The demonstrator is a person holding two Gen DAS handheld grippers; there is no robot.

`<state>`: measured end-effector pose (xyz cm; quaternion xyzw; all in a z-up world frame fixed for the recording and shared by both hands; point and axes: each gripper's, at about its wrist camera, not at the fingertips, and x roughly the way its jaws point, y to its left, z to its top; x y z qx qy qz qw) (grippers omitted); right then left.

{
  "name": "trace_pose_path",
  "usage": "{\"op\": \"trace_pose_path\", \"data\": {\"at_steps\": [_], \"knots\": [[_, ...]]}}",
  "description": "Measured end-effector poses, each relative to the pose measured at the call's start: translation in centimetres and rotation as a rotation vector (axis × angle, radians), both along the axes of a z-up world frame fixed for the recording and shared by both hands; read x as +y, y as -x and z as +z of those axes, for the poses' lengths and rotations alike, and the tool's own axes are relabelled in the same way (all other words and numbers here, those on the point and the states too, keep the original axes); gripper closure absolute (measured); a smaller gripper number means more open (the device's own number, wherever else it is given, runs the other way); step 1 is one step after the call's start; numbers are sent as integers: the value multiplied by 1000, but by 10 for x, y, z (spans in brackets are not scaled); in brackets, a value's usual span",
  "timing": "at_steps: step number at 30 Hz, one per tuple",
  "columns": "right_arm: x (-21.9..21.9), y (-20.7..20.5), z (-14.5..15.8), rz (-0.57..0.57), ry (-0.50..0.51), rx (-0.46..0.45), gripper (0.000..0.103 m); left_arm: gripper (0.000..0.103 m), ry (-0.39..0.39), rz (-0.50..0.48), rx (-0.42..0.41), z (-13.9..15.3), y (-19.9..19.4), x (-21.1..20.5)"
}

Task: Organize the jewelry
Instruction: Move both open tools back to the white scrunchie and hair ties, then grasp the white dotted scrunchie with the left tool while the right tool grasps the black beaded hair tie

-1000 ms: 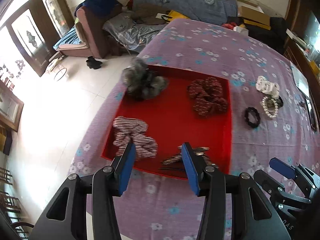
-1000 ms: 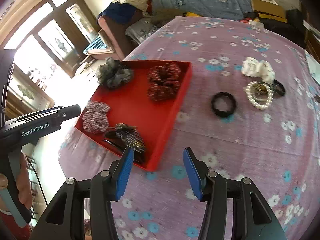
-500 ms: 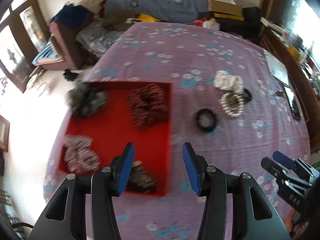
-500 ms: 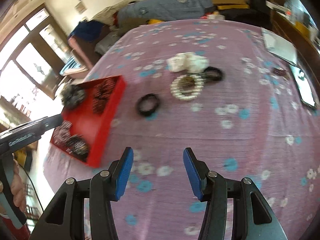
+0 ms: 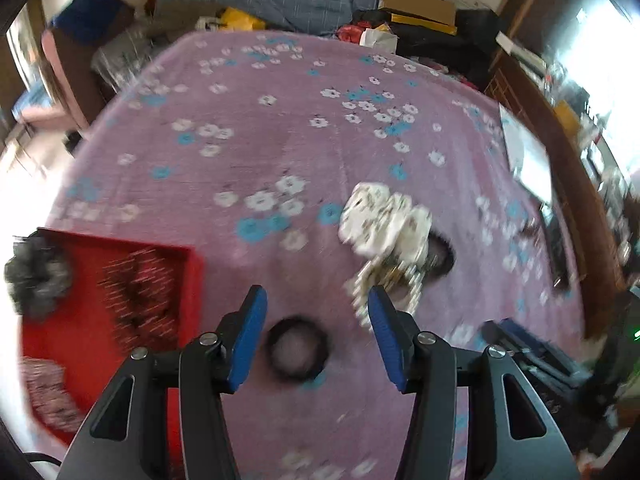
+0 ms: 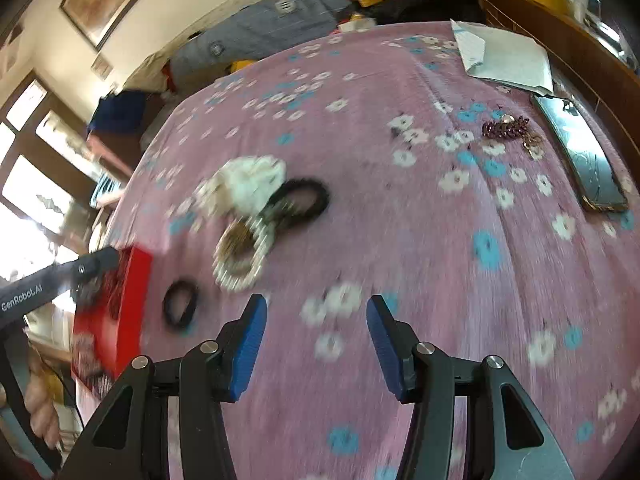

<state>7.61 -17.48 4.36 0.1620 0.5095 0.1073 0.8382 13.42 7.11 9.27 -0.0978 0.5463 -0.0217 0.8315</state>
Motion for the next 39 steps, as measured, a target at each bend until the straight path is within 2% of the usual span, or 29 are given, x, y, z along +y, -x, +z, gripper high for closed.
{"op": "trace_pose_path", "data": {"at_steps": [3,7,13,17,19,21,23,24,25,26,27,32,39], "knots": [[-2,-28,-8,-20,-1,0,47,51,55,26,11,-14,-26,-3],[8,-59,-18,11,19,-2,47,50,96,38,41,-34,-55,-5],[25,-76,-27,48,77,-25,49,50,175,55,115,-65,-83,-4],[35,-80,-27,71,131,-52,59,49,190,26,134,-75,-90,-11],[41,-80,-28,85,177,-72,61,43,177,9,122,-75,-91,-17],[47,-79,-29,96,223,-93,64,43,161,-5,114,-74,-92,-22],[51,-80,-29,97,257,-103,80,43,131,-16,110,-73,-92,-28],[51,-81,-29,98,271,-106,85,53,109,-31,105,-73,-92,-33],[52,-81,-30,99,273,-106,92,74,93,-43,105,-74,-92,-36],[52,-82,-29,101,268,-104,93,84,76,-55,114,-74,-91,-39],[51,-82,-29,104,260,-99,93,88,68,-64,122,-74,-90,-41],[41,-73,-18,82,182,-85,94,90,76,-64,85,-58,-78,-38],[31,-49,18,42,116,-134,94,90,114,-88,3,-9,-42,-25]]}}
